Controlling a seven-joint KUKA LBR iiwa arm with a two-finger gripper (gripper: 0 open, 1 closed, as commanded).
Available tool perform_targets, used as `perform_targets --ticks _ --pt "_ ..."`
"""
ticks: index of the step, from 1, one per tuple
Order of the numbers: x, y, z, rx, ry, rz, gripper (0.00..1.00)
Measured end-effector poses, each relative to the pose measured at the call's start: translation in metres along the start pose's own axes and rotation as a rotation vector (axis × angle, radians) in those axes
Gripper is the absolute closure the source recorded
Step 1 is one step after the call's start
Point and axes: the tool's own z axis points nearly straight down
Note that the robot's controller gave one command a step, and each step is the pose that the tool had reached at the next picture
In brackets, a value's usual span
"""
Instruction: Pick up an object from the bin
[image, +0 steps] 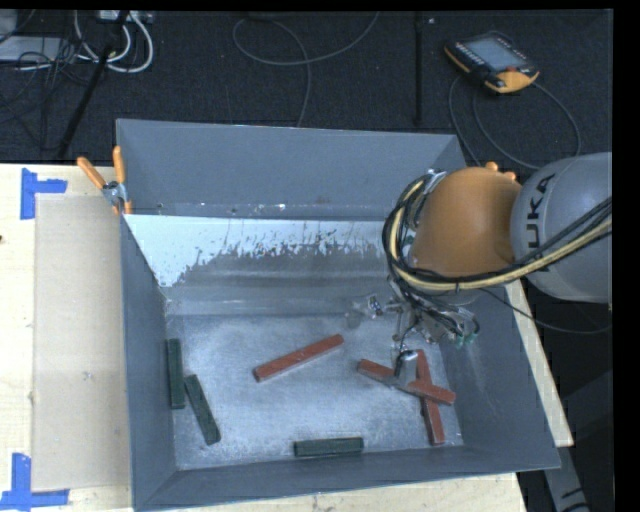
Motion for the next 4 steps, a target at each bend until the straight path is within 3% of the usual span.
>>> perform_targets --ticks 1,2,3,4 --pt "-0.004 -0.019 -0.009 0.008 -0.015 0.003 0.00" --pt "-0.035 0.011 0.025 0.005 -0.007 0.035 0.00" --pt "-0.026 0.037 0.037 -0.001 -0.006 -0.002 0.00" --pt "-0.016 0.030 0.042 0.004 -0.002 0.019 0.00"
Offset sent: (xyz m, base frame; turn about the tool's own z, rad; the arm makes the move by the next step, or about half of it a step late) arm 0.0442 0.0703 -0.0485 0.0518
